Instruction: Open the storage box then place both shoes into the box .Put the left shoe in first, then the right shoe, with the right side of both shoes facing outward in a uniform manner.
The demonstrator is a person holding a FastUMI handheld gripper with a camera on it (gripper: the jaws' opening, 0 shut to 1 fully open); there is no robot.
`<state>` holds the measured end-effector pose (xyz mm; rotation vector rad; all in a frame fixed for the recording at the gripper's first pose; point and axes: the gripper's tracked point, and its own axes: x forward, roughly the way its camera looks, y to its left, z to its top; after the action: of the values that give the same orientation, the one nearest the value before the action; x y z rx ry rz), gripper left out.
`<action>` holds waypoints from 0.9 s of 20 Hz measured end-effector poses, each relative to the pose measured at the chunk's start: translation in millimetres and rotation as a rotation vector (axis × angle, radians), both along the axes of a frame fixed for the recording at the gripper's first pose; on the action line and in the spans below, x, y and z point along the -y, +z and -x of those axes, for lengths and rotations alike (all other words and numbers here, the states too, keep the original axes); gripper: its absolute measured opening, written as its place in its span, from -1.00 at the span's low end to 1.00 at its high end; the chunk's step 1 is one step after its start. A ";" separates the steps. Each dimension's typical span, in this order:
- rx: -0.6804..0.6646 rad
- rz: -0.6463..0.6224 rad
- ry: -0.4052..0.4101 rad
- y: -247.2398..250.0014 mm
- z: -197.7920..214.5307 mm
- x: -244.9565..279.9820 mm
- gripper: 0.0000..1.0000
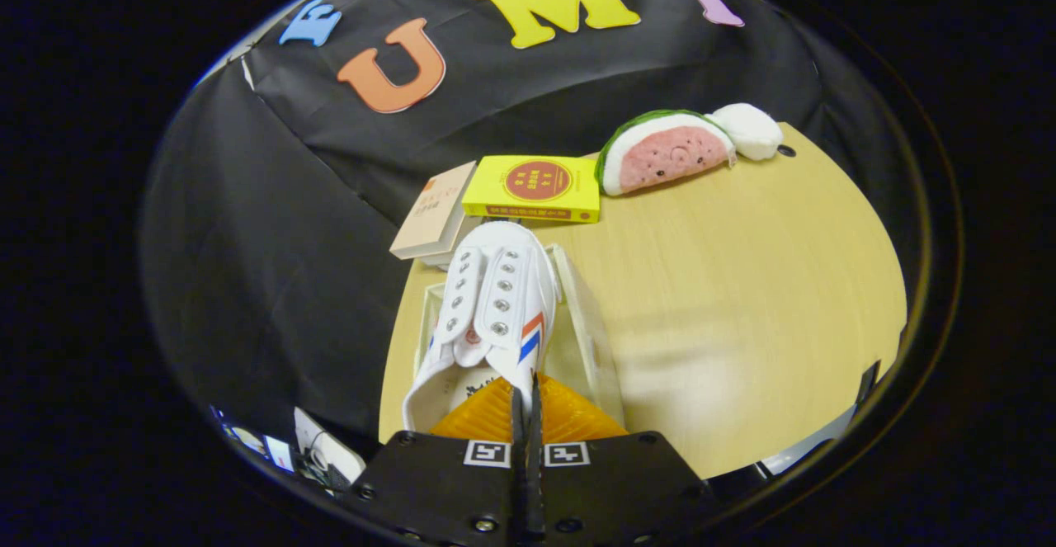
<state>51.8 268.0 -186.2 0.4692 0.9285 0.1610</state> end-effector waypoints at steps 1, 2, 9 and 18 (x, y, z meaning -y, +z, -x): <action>-0.002 0.019 0.000 -5.6 0.8 -0.4 -0.99; -0.003 0.034 -0.001 -11.0 1.8 -0.4 -1.00; 0.051 0.137 -0.003 -30.8 0.2 -4.2 -1.00; 0.117 0.268 -0.028 -57.3 1.5 0.2 -1.00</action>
<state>50.3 267.8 -243.5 0.2219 0.8136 0.0364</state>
